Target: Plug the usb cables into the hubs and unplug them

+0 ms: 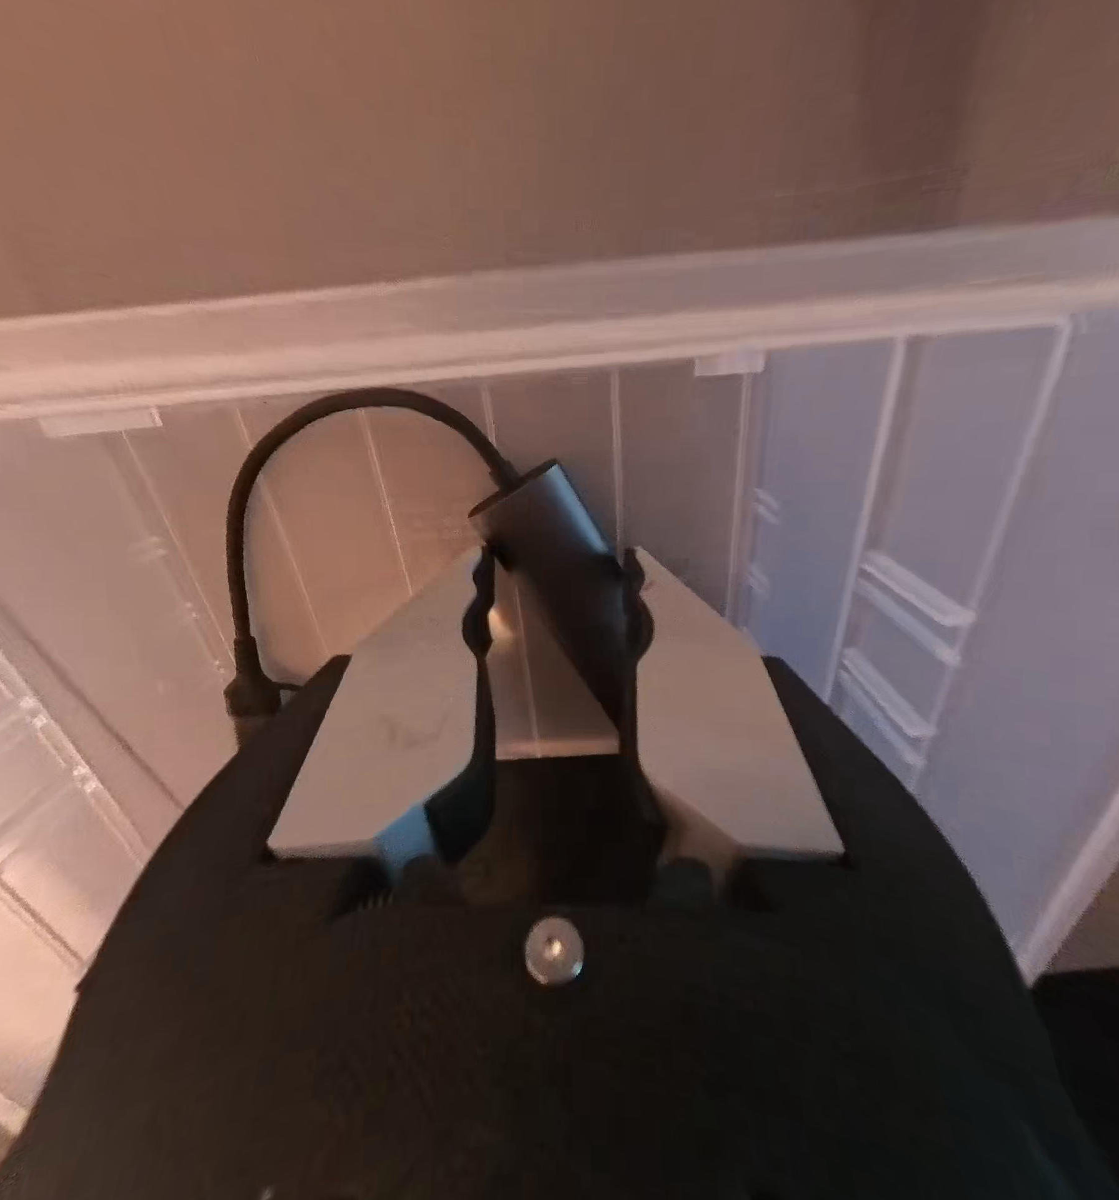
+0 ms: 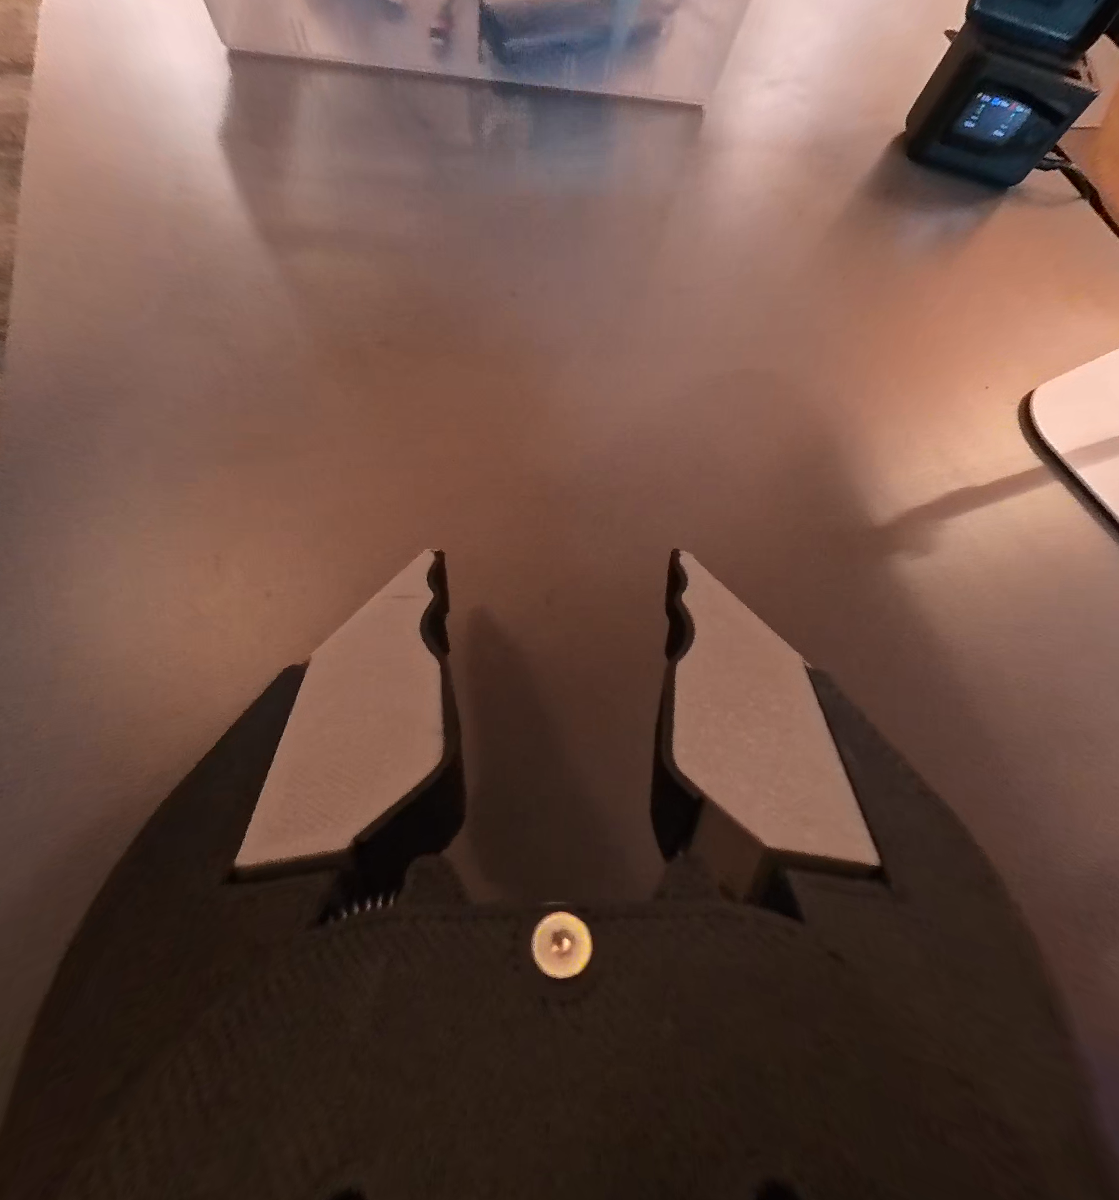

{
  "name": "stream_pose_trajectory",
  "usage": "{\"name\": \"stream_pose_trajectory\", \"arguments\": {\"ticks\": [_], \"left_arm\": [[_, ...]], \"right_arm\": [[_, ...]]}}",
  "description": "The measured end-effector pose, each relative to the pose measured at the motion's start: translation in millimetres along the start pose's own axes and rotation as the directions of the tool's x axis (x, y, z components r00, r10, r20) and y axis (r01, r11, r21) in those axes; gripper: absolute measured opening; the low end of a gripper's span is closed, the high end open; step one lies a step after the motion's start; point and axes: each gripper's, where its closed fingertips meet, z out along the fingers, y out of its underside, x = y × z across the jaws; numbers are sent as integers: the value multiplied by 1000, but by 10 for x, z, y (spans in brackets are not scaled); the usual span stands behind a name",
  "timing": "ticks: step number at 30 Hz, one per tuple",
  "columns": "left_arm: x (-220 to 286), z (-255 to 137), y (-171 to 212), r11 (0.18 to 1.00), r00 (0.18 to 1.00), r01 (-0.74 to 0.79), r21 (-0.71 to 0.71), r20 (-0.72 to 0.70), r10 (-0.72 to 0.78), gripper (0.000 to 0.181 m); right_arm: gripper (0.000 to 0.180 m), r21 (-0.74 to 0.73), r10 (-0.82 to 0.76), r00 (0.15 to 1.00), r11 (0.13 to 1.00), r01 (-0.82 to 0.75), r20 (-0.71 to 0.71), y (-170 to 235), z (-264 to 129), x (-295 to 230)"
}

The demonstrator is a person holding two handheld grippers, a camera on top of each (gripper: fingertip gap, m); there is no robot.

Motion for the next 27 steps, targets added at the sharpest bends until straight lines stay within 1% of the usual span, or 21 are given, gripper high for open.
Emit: {"name": "stream_pose_trajectory", "arguments": {"ticks": [1, 3, 5, 8, 9, 11, 13, 14, 16, 18, 20, 23, 26, 27], "left_arm": [[0, -13, 20, 1000, 1000, -1, -13, -2, 1, 37], [-72, -110, 10, 1000, 999, -12, 9, 42, 11, 36], [-164, -320, -50, 996, 995, -17, 87, 96, 9, 33], [-376, -855, -154, 968, 969, -72, 239, 247, 11, 31], [-389, -1070, -204, 946, 965, -84, 314, 263, -1, 31], [-331, -1536, -294, 871, 968, -92, 482, 247, -35, 30], [-181, -1958, -333, 785, 972, -135, 605, 236, -15, 29], [-61, -2147, -344, 736, 975, -155, 659, 223, 6, 28], [289, -2497, -357, 623, 988, -150, 767, 147, 58, 28], [793, -2778, -344, 506, 985, -117, 855, 35, 169, 28], [1329, -2917, -293, 420, 955, -89, 903, -42, 293, 29], [2044, -2898, -207, 319, 899, -67, 945, -82, 430, 29], [2635, -2683, -149, 262, 847, 0, 965, -139, 512, 29], [2795, -2570, -149, 254, 835, 26, 967, -161, 526, 29]], "right_arm": [[64, -3, -4, 1000, 1000, 4, -10, 7, -5, 22], [62, -8, -8, 999, 1000, 7, -33, 22, -17, 75], [59, -10, -4, 998, 1000, 4, -56, 35, -33, 142], [63, -16, 33, 997, 999, -34, -68, 75, -38, 230], [63, -9, 48, 997, 999, -49, -65, 75, -41, 250], [65, 9, 80, 995, 997, -80, -57, 73, -52, 293], [66, 19, 105, 992, 994, -104, -75, 88, -70, 369], [66, 26, 111, 991, 994, -109, -81, 89, -83, 399], [66, 42, 120, 989, 992, -117, -88, 88, -109, 440], [67, 61, 129, 987, 990, -124, -94, 74, -135, 470], [70, 104, 136, 986, 987, -126, -95, 2, -180, 482], [73, 224, 157, 984, 965, -136, -78, -249, -294, 437], [76, 335, 180, 982, 930, -149, -61, -514, -407, 344], [76, 368, 184, 981, 918, -149, -60, -596, -434, 313]]}}
